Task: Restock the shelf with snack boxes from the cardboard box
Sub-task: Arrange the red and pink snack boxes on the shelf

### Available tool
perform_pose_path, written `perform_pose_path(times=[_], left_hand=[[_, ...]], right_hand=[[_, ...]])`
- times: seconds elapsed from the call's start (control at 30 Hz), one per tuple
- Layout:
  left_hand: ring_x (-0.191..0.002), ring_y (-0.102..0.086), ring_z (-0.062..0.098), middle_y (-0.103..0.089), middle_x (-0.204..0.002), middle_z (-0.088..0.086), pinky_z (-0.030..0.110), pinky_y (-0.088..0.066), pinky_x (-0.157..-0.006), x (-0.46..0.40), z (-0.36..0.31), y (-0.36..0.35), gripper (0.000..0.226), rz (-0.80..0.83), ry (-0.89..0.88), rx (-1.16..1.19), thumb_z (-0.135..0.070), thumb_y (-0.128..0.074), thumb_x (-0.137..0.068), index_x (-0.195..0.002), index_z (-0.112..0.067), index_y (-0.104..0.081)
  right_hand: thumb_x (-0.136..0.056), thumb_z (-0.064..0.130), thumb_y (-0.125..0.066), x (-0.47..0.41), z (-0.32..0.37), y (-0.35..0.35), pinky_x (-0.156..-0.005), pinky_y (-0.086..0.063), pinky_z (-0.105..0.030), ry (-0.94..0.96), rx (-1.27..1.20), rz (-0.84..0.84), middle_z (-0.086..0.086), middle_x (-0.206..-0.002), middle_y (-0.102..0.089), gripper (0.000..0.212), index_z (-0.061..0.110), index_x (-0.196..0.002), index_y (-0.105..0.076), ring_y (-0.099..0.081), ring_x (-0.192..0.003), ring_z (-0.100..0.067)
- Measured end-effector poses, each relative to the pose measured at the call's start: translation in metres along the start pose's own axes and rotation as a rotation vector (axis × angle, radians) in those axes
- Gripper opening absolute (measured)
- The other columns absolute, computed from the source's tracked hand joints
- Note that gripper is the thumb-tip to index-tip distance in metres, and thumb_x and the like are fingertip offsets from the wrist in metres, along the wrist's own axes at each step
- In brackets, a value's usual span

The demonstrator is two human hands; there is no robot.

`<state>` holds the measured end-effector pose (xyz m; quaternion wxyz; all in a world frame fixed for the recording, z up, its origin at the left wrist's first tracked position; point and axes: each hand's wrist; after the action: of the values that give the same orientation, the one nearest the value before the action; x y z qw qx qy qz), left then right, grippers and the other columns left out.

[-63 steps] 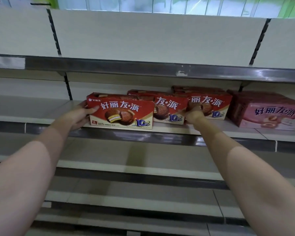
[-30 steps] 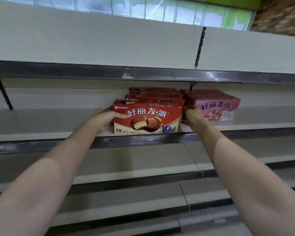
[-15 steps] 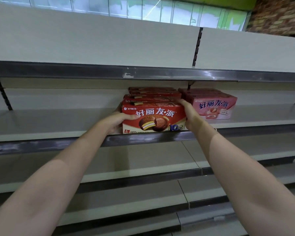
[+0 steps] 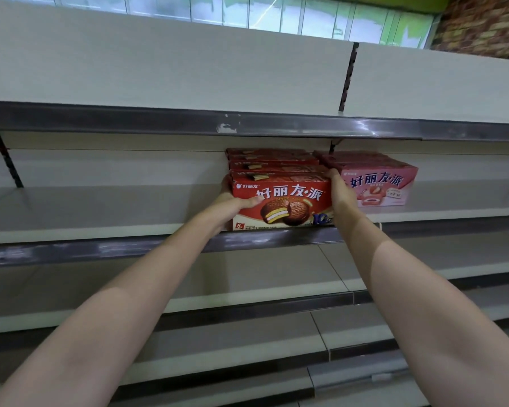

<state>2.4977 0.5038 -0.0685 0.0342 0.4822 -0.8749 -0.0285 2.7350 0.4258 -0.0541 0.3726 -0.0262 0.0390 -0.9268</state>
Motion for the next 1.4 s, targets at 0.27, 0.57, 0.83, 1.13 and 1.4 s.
perform_pose_path(times=[0.27,0.57,0.83,1.13,1.4], left_hand=[[-0.097,-0.067,0.015,-0.066,-0.114,-0.003,0.041,-0.055,-0.093,-0.019,0.0,-0.013,0.069,-0.048,-0.079,-0.051,-0.03,-0.084,-0.077,-0.13,-0.027,-0.04],[-0.101,-0.054,0.008,-0.045,-0.101,-0.022,0.029,-0.046,-0.094,-0.036,0.002,-0.008,0.084,-0.134,-0.121,-0.19,-0.034,-0.081,-0.079,-0.144,-0.022,-0.031],[-0.116,-0.057,0.018,-0.051,-0.115,-0.012,0.043,-0.05,-0.101,-0.041,0.01,-0.01,0.098,-0.185,-0.099,-0.183,-0.042,-0.085,-0.071,-0.146,-0.025,-0.026],[-0.11,-0.061,0.012,-0.054,-0.122,-0.006,0.033,-0.058,-0.083,-0.049,0.012,-0.005,0.108,-0.244,-0.091,-0.119,-0.055,-0.096,-0.043,-0.128,-0.031,-0.034],[-0.127,-0.051,0.02,-0.04,-0.144,-0.003,0.046,-0.048,-0.104,-0.052,0.013,-0.001,0.135,-0.287,-0.164,-0.118,-0.058,-0.094,-0.029,-0.143,-0.029,-0.03]], right_hand=[[-0.083,0.044,-0.069,-0.02,0.003,0.003,-0.065,-0.057,-0.027,-0.063,-0.058,-0.02,-0.005,-0.091,-0.074,0.039,0.016,-0.109,-0.06,-0.071,-0.072,-0.018],[-0.078,0.046,-0.073,-0.045,-0.002,-0.008,-0.068,-0.059,-0.033,-0.057,-0.105,-0.022,-0.008,-0.095,-0.074,0.042,0.015,-0.103,-0.059,-0.073,-0.079,-0.022],[-0.077,0.044,-0.071,-0.045,-0.006,-0.008,-0.084,-0.059,-0.04,-0.037,-0.132,-0.098,-0.004,-0.09,-0.07,0.034,0.023,-0.086,-0.047,-0.071,-0.084,-0.023],[-0.082,0.041,-0.07,-0.051,-0.01,-0.005,-0.079,-0.06,-0.037,-0.006,-0.129,-0.059,-0.004,-0.089,-0.072,0.029,0.019,-0.092,-0.055,-0.071,-0.08,-0.021],[-0.077,0.039,-0.072,-0.047,-0.004,-0.007,-0.071,-0.061,-0.037,-0.041,-0.12,-0.033,-0.009,-0.092,-0.074,0.039,0.012,-0.101,-0.057,-0.073,-0.078,-0.025]])
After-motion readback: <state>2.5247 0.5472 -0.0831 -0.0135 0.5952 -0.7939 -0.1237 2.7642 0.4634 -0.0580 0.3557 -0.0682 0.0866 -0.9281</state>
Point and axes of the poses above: each hand's wrist, its own x-axis away from the middle knuckle, its own y-axis out of the back of the hand, z = x × y
